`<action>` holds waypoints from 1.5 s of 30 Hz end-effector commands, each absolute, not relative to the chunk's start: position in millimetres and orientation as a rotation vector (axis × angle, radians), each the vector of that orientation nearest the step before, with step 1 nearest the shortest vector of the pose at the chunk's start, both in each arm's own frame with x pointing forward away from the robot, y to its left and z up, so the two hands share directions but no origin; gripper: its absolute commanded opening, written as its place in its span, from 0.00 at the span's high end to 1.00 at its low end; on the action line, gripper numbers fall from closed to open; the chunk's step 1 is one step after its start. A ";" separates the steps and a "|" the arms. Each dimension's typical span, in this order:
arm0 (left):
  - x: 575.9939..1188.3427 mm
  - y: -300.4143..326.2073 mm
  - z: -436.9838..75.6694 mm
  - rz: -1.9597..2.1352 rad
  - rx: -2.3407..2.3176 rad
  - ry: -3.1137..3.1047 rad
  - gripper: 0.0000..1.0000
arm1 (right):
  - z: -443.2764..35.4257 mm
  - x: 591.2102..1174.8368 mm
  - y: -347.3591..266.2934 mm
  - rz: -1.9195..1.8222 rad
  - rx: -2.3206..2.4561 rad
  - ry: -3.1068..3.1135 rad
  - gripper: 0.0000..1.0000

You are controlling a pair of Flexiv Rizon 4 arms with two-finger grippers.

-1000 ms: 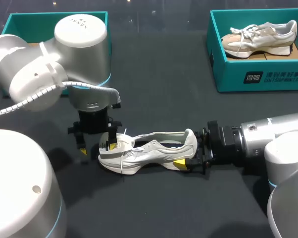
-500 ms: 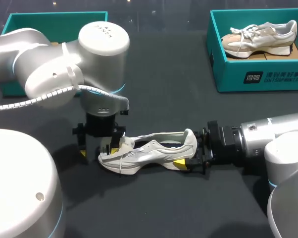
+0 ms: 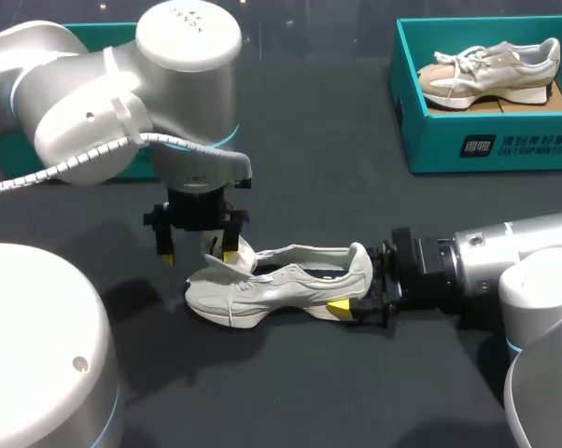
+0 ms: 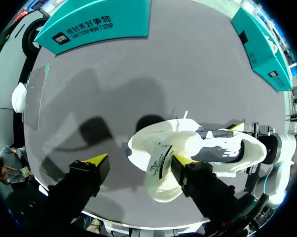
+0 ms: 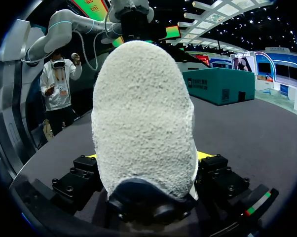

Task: Take the shoe out of the shoebox, open the shoe tongue, remove and reinsert the insole, then place the shoe into the shoebox

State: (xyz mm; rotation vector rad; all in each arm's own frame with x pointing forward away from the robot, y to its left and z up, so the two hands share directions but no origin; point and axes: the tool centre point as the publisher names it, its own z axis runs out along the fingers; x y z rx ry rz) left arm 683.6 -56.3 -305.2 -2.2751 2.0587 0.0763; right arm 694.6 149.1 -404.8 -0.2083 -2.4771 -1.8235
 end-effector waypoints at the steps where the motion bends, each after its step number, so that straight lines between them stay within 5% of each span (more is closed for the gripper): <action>1: 674.9 -47.6 -268.8 -0.033 -2.253 2.090 0.17 | -405.3 694.0 149.2 -1.819 -0.211 -2.480 1.00; 7: 679.6 -64.5 -248.3 -0.102 -2.215 2.116 0.10 | -405.3 694.0 149.2 -1.819 -0.211 -2.480 1.00; 21: 680.5 -115.7 -200.4 -0.346 -1.949 2.545 0.15 | -405.3 694.0 149.2 -1.819 -0.211 -2.480 1.00; 25: 677.4 -133.2 -190.6 -0.418 -1.676 2.779 0.44 | -405.3 694.0 149.2 -1.819 -0.211 -2.480 1.00; 30: 665.9 -152.8 -184.1 -0.482 -1.308 2.968 0.62 | -405.3 694.0 149.2 -1.819 -0.211 -2.480 1.00; 31: 665.4 -156.1 -182.9 -0.488 -1.231 3.014 0.71 | -405.3 694.0 149.2 -1.819 -0.211 -2.480 1.00; 32: 665.8 -160.3 -182.3 -0.494 -1.183 3.046 1.00 | -405.3 694.0 149.2 -1.819 -0.211 -2.480 1.00; 36: 667.6 -170.4 -187.7 -0.458 -0.830 3.167 1.00 | -405.3 694.0 149.2 -1.819 -0.211 -2.480 1.00; 45: 667.6 -170.4 -187.7 -0.458 -0.830 3.167 1.00 | -405.3 694.0 149.2 -1.819 -0.211 -2.480 1.00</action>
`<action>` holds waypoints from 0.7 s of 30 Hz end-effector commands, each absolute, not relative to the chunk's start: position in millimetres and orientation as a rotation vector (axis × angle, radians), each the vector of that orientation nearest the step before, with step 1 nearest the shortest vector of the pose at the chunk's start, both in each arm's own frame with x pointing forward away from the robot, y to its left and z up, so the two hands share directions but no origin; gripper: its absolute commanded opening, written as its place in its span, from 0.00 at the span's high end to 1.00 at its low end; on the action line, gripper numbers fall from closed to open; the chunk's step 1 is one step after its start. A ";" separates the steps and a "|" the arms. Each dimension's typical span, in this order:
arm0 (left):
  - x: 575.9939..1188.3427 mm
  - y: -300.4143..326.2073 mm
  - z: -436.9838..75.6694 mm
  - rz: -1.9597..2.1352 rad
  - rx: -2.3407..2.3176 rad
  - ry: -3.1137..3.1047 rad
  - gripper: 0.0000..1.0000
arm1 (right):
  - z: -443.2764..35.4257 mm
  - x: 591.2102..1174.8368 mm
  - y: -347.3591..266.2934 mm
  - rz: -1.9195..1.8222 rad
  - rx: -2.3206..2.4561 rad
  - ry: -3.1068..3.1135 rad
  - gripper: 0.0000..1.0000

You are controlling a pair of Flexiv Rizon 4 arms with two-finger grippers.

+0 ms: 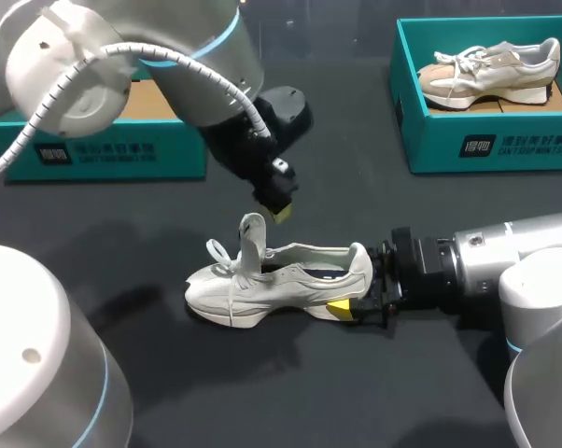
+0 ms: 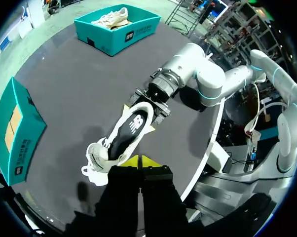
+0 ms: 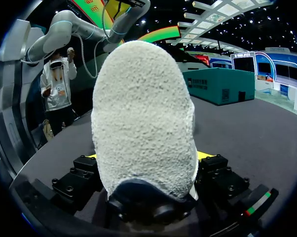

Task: Take the shoe out of the shoebox, open the shoe tongue, remove and reinsert the insole, then place the shoe into the shoebox

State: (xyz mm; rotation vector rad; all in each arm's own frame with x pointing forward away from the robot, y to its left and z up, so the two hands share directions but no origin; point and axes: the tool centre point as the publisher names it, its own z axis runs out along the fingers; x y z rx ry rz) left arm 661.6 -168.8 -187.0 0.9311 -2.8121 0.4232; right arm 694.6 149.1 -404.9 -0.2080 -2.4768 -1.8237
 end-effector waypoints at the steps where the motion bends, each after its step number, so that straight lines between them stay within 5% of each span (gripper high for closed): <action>1: 667.6 -170.4 -187.7 0.413 0.747 -2.852 1.00 | -405.3 694.0 149.2 -1.819 -0.211 -2.480 1.00; 21: 656.5 -185.5 -223.4 0.548 0.111 -3.033 1.00 | -405.3 694.0 149.2 -1.819 -0.211 -2.480 1.00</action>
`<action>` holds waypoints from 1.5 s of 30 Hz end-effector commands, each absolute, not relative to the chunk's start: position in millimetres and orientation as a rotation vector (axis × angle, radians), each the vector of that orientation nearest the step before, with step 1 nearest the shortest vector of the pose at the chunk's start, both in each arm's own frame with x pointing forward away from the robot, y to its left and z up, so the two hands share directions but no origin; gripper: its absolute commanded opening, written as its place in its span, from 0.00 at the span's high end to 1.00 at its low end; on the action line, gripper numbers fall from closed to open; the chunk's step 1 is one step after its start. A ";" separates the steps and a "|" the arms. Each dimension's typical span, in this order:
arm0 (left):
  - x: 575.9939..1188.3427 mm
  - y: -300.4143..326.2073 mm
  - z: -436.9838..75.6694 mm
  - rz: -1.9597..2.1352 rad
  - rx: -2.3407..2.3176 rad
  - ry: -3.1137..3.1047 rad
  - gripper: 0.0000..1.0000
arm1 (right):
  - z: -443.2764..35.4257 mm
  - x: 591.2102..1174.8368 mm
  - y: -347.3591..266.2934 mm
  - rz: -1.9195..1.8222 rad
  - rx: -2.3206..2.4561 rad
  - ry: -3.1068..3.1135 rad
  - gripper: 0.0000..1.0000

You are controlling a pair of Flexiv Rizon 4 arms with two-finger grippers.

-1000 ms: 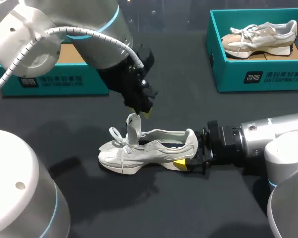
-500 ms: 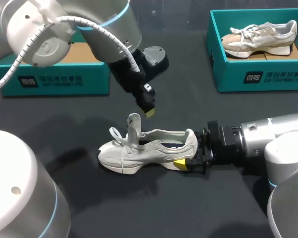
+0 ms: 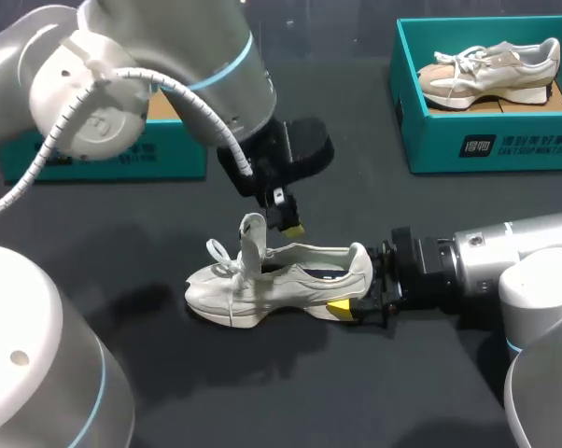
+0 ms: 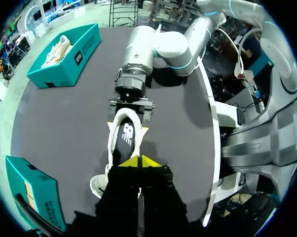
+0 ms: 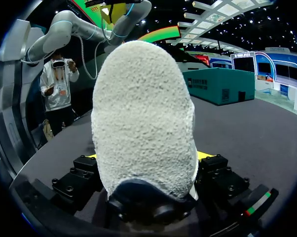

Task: Take the shoe out of the shoebox, open the shoe tongue, remove and reinsert the insole, then place the shoe into the shoebox

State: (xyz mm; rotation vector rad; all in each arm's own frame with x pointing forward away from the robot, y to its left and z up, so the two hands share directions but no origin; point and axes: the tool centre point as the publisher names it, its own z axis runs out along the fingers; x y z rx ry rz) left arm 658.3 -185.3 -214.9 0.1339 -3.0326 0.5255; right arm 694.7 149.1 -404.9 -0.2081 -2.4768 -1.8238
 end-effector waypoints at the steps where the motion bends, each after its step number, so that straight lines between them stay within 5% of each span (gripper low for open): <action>1: 656.5 -185.5 -223.4 0.548 0.111 -3.033 1.00 | -405.3 694.0 149.2 -1.819 -0.211 -2.480 1.00; 20: 669.1 -212.6 -284.0 0.365 -0.340 -3.026 1.00 | -405.3 694.0 149.2 -1.819 -0.211 -2.480 1.00; 45: 676.3 -215.0 -308.5 0.314 -0.372 -2.973 1.00 | -405.3 694.0 149.2 -1.819 -0.211 -2.480 1.00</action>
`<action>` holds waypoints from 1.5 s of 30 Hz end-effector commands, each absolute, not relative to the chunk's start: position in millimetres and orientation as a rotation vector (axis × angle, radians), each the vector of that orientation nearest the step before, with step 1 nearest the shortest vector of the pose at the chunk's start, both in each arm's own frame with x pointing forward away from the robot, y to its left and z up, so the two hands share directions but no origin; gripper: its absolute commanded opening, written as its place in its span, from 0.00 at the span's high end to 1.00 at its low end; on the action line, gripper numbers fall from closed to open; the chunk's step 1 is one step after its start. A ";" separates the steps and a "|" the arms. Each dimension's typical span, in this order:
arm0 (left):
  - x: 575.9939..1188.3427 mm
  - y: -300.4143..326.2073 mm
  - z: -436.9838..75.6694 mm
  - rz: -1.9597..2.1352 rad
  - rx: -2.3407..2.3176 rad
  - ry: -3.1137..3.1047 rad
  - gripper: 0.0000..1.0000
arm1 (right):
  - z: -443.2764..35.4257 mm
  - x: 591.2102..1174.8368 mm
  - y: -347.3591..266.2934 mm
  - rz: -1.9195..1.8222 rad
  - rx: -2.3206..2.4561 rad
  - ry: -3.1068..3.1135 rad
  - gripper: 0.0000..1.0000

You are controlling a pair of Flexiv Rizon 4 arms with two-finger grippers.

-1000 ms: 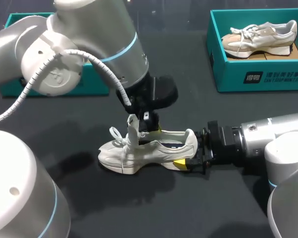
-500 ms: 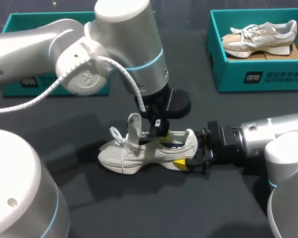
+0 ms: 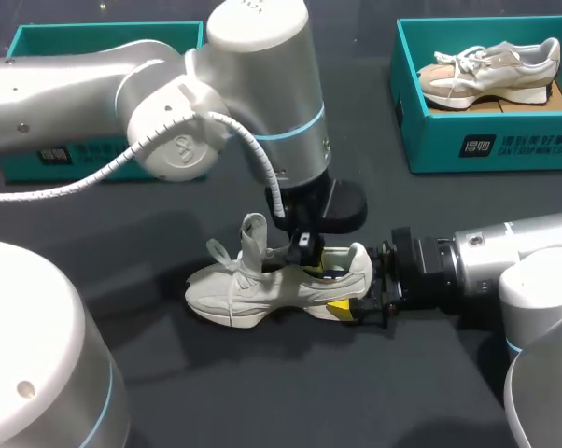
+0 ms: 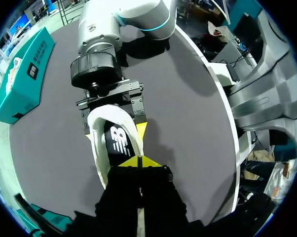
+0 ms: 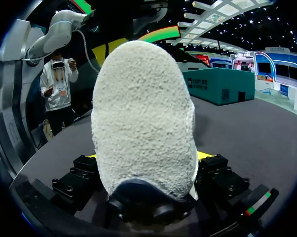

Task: Take the shoe out of the shoebox, open the shoe tongue, remove and reinsert the insole, then place the shoe into the shoebox

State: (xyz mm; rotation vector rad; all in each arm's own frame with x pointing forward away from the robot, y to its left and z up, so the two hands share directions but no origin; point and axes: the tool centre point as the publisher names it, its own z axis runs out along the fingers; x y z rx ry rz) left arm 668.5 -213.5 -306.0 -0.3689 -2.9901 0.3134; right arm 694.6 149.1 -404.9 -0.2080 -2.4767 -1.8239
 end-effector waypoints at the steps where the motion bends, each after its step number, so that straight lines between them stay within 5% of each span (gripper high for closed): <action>1: 676.3 -215.0 -308.5 0.314 -0.372 -2.973 1.00 | -405.3 694.0 149.2 -1.819 -0.211 -2.480 1.00; 43: 660.8 -192.1 -371.3 0.206 -0.418 -2.926 1.00 | -405.3 694.0 149.2 -1.819 -0.211 -2.480 1.00; 45: 659.0 -189.4 -373.3 0.190 -0.417 -2.939 0.87 | -405.3 694.0 149.2 -1.819 -0.211 -2.480 1.00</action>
